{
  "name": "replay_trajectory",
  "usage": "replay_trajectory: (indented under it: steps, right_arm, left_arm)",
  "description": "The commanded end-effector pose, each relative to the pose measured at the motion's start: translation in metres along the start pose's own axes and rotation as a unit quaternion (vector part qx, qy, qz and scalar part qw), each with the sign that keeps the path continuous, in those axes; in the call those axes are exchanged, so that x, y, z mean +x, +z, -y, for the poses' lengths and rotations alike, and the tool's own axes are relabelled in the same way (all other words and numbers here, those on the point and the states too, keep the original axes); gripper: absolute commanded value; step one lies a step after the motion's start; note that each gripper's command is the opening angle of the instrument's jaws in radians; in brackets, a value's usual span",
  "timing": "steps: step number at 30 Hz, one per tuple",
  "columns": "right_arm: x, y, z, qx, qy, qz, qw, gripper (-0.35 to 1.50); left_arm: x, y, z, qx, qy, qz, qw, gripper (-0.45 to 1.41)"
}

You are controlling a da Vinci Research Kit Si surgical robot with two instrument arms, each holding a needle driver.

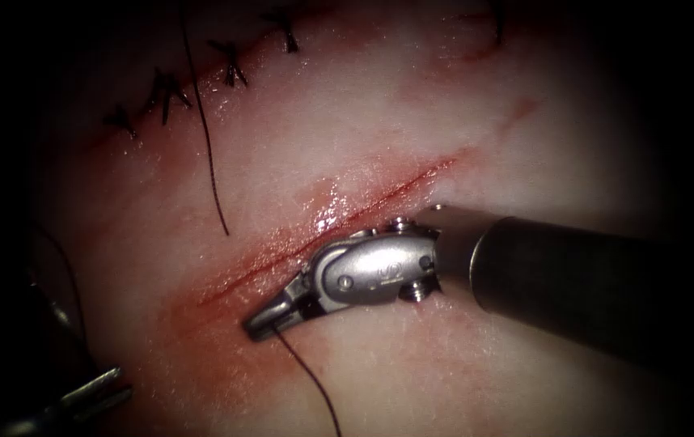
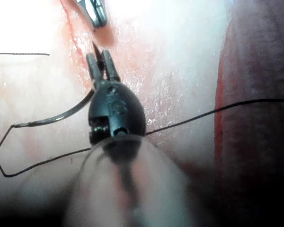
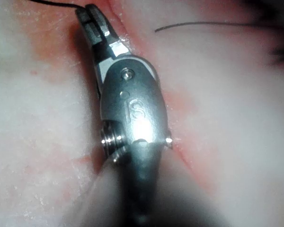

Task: Wound Closure
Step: Repeatedly pull thread through wound with right grasper until short tail remains

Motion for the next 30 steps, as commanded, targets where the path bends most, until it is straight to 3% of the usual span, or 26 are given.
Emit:
replay_trajectory:
  steps: [1, 5, 11, 21, 30]
  right_arm:
    - [-0.0004, 0.0006, -0.0008, 0.003, -0.008, 0.007, 1.0, -0.35]
    - [0.0, 0.0003, -0.0006, 0.003, -0.017, 0.01, 1.0, -0.35]
    - [0.002, 0.0001, 0.0021, 0.048, -0.027, 0.027, 0.998, -0.35]
    - [0.0067, 0.0004, 0.0108, 0.131, -0.011, -0.007, 0.991, -0.35]
    - [0.01, 0.0027, 0.0183, 0.233, 0.029, -0.024, 0.972, -0.35]
  left_arm:
    - [-0.0004, 0.0008, 0.0, 0.0, 0.0, -0.001, 1.0, -0.45]
    - [-0.0003, 0.0008, 0.0, 0.0, 0.0, 0.0, 1.0, -0.45]
    - [-0.0003, 0.0008, 0.0, 0.0, 0.0, 0.0, 1.0, -0.45]
    - [-0.0002, 0.001, -0.0001, 0.001, 0.0, 0.0, 1.0, -0.45]
    - [-0.0001, 0.0012, -0.0002, -0.001, 0.0, 0.0, 1.0, -0.45]
